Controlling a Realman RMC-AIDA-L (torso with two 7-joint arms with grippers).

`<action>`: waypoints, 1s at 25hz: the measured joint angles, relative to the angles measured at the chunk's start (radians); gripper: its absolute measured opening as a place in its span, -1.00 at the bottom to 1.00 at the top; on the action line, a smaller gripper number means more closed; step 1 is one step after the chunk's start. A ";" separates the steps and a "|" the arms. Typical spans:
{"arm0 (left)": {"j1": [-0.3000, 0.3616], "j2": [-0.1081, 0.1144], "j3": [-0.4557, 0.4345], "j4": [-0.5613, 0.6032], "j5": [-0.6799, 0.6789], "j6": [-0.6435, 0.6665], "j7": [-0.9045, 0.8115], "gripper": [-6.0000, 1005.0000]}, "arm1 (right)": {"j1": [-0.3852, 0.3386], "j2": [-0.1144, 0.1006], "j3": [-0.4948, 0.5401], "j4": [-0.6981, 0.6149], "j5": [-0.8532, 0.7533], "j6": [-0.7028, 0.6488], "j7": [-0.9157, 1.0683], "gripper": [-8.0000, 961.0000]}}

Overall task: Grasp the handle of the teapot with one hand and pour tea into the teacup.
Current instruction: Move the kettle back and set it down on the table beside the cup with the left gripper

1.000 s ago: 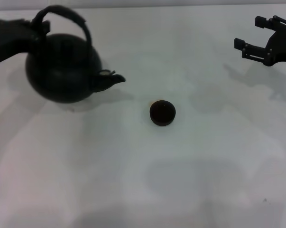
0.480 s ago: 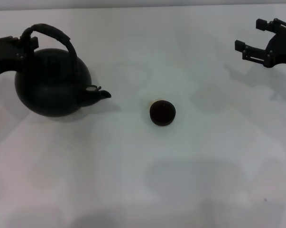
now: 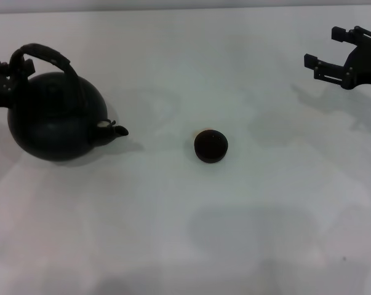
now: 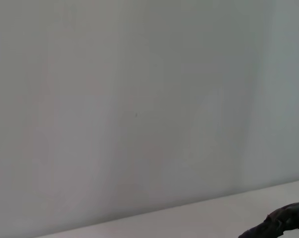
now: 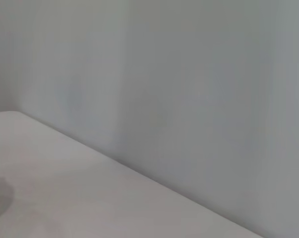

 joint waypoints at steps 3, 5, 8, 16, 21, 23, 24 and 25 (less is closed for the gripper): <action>-0.001 0.000 -0.003 -0.029 -0.017 0.002 0.026 -0.73 | 0.000 0.000 -0.001 0.000 0.000 0.000 0.000 0.75; -0.003 0.001 -0.004 -0.048 -0.025 0.007 0.048 -0.73 | 0.000 0.000 -0.001 0.000 0.000 0.001 0.000 0.75; -0.007 0.001 -0.004 -0.065 -0.028 0.015 0.076 -0.73 | -0.001 0.000 -0.002 0.000 0.000 0.003 0.000 0.75; -0.029 0.003 -0.014 -0.130 -0.072 0.017 0.122 -0.73 | -0.003 0.000 -0.001 0.000 0.000 0.003 -0.003 0.75; -0.043 0.003 -0.020 -0.160 -0.075 0.024 0.137 -0.73 | -0.003 0.000 0.000 0.000 0.000 0.000 -0.004 0.75; -0.049 0.003 -0.025 -0.168 -0.075 0.026 0.138 -0.73 | -0.003 0.000 0.000 0.000 0.000 -0.001 -0.005 0.75; -0.050 0.003 -0.030 -0.172 -0.075 0.026 0.138 -0.73 | -0.003 0.000 0.000 0.000 0.000 -0.001 -0.005 0.75; -0.051 0.003 -0.036 -0.176 -0.075 0.027 0.138 -0.73 | -0.003 -0.001 0.000 0.000 0.000 -0.001 -0.005 0.75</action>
